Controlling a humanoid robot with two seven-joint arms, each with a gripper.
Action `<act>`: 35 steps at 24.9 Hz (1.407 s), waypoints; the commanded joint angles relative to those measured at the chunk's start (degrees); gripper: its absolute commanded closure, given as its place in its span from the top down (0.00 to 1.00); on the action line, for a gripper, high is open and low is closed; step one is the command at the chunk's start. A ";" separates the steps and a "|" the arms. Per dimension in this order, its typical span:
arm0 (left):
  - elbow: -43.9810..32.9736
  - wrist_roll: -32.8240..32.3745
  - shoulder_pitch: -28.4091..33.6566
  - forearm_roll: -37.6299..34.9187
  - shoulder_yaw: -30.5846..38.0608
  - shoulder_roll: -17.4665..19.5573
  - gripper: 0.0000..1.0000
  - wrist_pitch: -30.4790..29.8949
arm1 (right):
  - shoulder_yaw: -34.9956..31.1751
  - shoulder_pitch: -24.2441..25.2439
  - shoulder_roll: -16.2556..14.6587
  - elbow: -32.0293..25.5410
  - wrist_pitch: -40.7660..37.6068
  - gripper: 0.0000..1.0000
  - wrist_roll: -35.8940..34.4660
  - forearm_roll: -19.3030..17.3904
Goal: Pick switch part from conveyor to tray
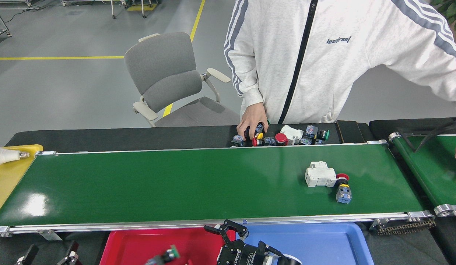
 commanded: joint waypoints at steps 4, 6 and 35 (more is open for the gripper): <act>-0.65 3.32 0.44 -0.15 0.44 0.82 1.00 -0.08 | -24.05 18.27 3.50 -11.68 14.58 0.94 -2.32 -2.40; -0.56 3.32 0.53 -0.15 0.61 0.65 1.00 0.01 | -30.21 21.09 5.27 -11.33 23.73 0.95 -7.33 -2.32; -0.38 2.71 0.35 -0.50 0.97 0.65 1.00 -0.34 | -14.13 0.08 5.79 8.01 46.58 0.02 1.90 4.80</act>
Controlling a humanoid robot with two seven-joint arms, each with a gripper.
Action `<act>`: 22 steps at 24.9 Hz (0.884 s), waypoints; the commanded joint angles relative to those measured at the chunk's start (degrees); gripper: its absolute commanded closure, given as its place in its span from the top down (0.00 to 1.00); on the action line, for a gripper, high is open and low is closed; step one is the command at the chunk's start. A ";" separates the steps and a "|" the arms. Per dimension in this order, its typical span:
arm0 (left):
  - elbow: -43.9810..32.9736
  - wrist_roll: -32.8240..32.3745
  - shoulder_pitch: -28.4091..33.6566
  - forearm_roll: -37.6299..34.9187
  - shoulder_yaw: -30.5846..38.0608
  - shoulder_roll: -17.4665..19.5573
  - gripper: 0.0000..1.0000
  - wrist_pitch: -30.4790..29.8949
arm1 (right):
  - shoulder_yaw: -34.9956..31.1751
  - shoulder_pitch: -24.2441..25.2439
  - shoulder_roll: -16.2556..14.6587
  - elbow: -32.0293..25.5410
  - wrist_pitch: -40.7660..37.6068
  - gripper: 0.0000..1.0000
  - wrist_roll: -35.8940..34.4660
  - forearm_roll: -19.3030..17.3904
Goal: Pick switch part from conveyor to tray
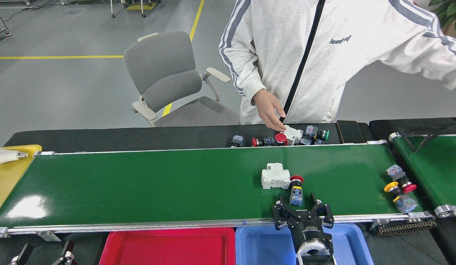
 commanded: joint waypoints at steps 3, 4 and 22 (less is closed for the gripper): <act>-0.46 0.04 -0.26 -0.35 0.41 0.52 1.00 1.62 | 2.18 -0.62 -1.47 -1.30 -0.51 0.01 0.12 0.10; -0.46 0.04 -0.34 -0.52 0.41 0.52 1.00 1.62 | 2.88 -0.44 -1.47 -2.01 -1.39 0.01 0.12 0.01; -1.95 0.13 -1.22 -3.60 -1.61 0.69 1.00 0.56 | 6.57 6.76 0.46 -14.31 -42.61 0.93 -0.94 -2.62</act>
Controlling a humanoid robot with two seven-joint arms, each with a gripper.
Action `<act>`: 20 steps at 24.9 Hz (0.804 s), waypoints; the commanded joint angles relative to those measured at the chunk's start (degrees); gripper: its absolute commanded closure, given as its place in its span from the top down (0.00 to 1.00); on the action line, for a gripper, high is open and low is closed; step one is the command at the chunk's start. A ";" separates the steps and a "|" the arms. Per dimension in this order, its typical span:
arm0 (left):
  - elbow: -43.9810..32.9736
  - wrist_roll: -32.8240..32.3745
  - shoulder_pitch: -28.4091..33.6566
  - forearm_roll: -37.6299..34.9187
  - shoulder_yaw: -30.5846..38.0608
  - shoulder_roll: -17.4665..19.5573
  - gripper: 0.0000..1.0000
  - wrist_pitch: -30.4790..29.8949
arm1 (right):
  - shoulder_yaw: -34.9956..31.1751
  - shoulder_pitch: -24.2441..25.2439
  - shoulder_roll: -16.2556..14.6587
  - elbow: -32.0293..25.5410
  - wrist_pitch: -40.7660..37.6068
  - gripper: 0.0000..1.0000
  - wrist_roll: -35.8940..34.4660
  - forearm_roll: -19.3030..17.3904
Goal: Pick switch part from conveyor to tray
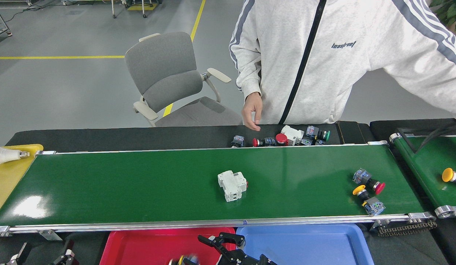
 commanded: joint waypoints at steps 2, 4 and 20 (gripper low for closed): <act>-1.11 0.24 -1.00 -0.27 -2.47 0.77 1.00 -0.36 | -8.86 8.38 0.51 -7.36 12.17 0.92 -2.44 -1.75; -1.11 0.15 -1.44 -0.53 -4.66 0.68 1.00 -0.27 | -13.95 12.42 0.78 -7.63 21.48 0.89 -8.14 -1.93; 3.29 -8.37 -16.82 -16.53 -26.46 -9.60 1.00 4.65 | -25.03 8.38 -3.80 -3.94 41.79 0.97 -5.51 -3.33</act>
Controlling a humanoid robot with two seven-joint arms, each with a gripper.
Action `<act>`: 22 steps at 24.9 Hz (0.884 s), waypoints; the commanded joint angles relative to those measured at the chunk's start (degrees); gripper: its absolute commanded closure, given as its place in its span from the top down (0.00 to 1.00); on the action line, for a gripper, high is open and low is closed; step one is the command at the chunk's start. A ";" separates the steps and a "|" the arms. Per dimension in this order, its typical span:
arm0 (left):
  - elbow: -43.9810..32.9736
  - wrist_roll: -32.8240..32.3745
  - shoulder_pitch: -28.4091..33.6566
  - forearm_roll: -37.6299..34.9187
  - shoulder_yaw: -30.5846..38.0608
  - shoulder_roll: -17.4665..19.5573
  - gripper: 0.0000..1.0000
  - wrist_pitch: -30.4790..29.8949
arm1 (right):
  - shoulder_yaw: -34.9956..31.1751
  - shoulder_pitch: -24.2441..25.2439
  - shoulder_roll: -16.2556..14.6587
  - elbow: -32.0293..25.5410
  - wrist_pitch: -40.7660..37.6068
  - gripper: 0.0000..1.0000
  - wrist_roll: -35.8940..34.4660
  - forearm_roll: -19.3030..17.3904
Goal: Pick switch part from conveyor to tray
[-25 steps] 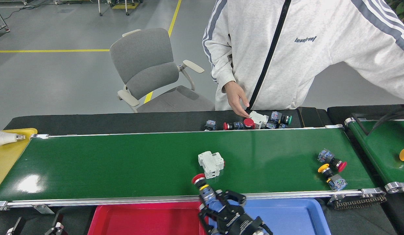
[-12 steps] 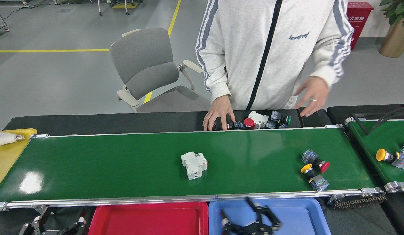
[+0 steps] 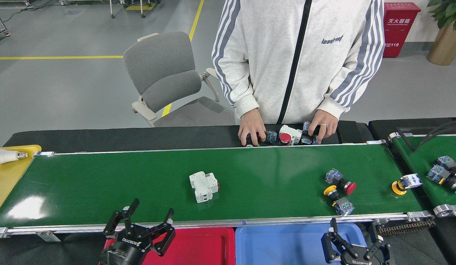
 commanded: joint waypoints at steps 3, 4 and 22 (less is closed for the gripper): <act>1.55 -0.99 -2.39 -0.70 -0.39 -0.92 1.00 0.38 | 1.69 -4.00 -0.69 3.00 0.31 0.97 2.68 0.17; 2.43 -0.99 -3.00 -0.70 -0.39 -0.92 1.00 0.38 | 2.74 -5.41 -0.69 4.67 0.48 0.97 3.21 0.17; 19.13 -0.99 -15.22 -0.61 0.23 -1.98 1.00 4.33 | 9.95 -11.91 -0.95 10.03 -2.15 0.02 5.67 0.35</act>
